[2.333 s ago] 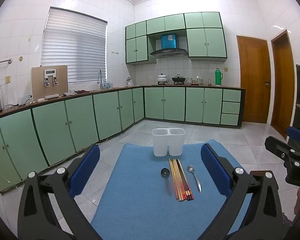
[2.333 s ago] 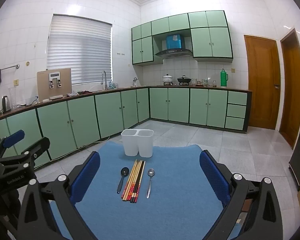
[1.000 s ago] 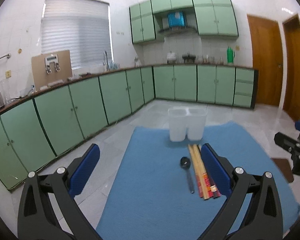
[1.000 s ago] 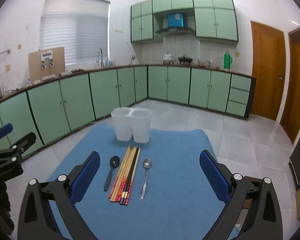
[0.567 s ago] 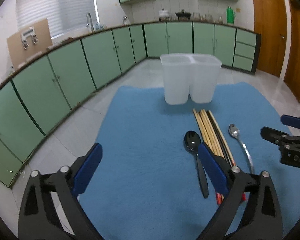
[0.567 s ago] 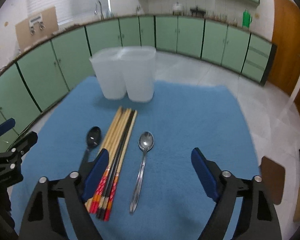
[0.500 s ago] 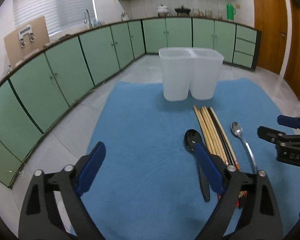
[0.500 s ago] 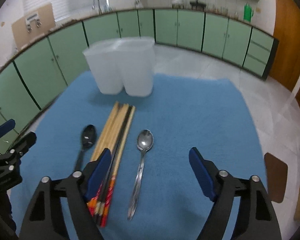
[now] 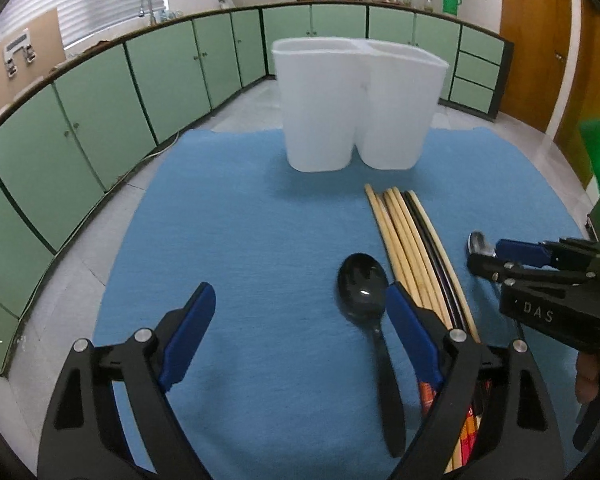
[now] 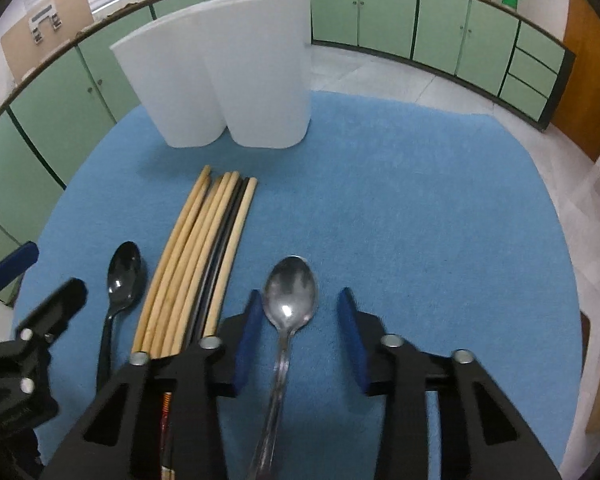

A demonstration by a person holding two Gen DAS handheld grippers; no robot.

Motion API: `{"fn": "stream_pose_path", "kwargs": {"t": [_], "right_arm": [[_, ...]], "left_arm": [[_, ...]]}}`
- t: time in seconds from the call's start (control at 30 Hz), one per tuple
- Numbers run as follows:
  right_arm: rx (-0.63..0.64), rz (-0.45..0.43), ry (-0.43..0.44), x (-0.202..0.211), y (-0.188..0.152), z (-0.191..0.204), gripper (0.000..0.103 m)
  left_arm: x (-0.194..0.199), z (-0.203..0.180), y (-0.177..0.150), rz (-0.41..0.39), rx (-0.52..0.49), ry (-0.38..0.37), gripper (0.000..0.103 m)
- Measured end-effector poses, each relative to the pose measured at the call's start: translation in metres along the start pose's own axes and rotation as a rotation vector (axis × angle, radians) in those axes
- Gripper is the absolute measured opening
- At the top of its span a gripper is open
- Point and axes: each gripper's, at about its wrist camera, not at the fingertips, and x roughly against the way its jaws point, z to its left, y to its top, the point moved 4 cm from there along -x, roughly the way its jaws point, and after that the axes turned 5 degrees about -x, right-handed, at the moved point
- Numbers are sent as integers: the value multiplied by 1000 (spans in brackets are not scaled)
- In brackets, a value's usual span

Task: Organize utensils
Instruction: 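Grasp the black spoon with the left tool while the right tool grasps the silver spoon, then lift both spoons and carry them over the white utensil holder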

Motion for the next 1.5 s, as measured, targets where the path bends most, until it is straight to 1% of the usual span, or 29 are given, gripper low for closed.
{"fn": "stream_pose_path", "kwargs": {"t": [0.03,0.1,0.23,0.4,0.43,0.5,0.6,0.67,0.77,0.83,0.87,0.9,0.93,1.03,1.07,1.1,1.17,1.2,1.23,1.3,1.37,1.5], "right_arm": [[-6,-1,10,2,0,-2,28],[-20,-1,32,3,0,-6,28],[-37,-4,50,2,-1,-12,28],[-15,-14,44,2,0,-13,28],[-12,-15,40,-5,8,-13,28],[-9,-19,38,-5,7,-12,28],[-13,-20,46,-4,3,-9,28],[-6,-18,46,-3,1,-8,28],[15,-4,36,-3,3,-6,29],[19,10,31,-5,7,-4,29],[16,19,30,-6,9,-4,29],[12,26,28,-6,10,-3,29],[10,31,27,-6,11,-3,28],[-3,29,34,-5,12,-3,28],[-14,22,41,-3,12,-4,28],[-22,6,47,-1,11,-7,28],[-35,-65,68,13,11,-10,28],[-35,-94,76,19,10,-10,28],[-26,-146,87,31,11,-9,28],[-6,-214,103,47,12,-7,28],[5,-276,137,65,15,-6,28],[-4,-365,197,90,25,-8,28]], "left_arm": [[-3,-2,1,5,-1,-1,85],[-11,-6,4,17,5,-8,85],[-22,-11,12,31,4,-5,85],[-37,-17,20,53,10,0,85],[-39,-18,20,57,12,-2,85],[-44,-19,20,73,15,6,85],[-50,-17,16,95,41,-17,84],[-51,-16,16,90,59,-38,82],[-50,-17,19,88,57,-59,70],[-47,-21,22,81,56,-79,49],[-46,-22,23,78,54,-88,45],[-45,-25,23,76,52,-100,36],[-45,-26,24,76,53,-110,33],[-40,-29,24,61,55,-153,33],[-37,-28,23,49,55,-158,33],[-31,-28,25,16,58,-162,32],[-16,-23,27,-45,64,-172,32],[-3,-22,29,-104,65,-180,32],[6,-20,31,-146,63,-179,32],[27,-20,36,-232,51,-170,32],[45,-14,42,-298,50,-169,32],[71,-4,47,-396,57,-161,32]]}}
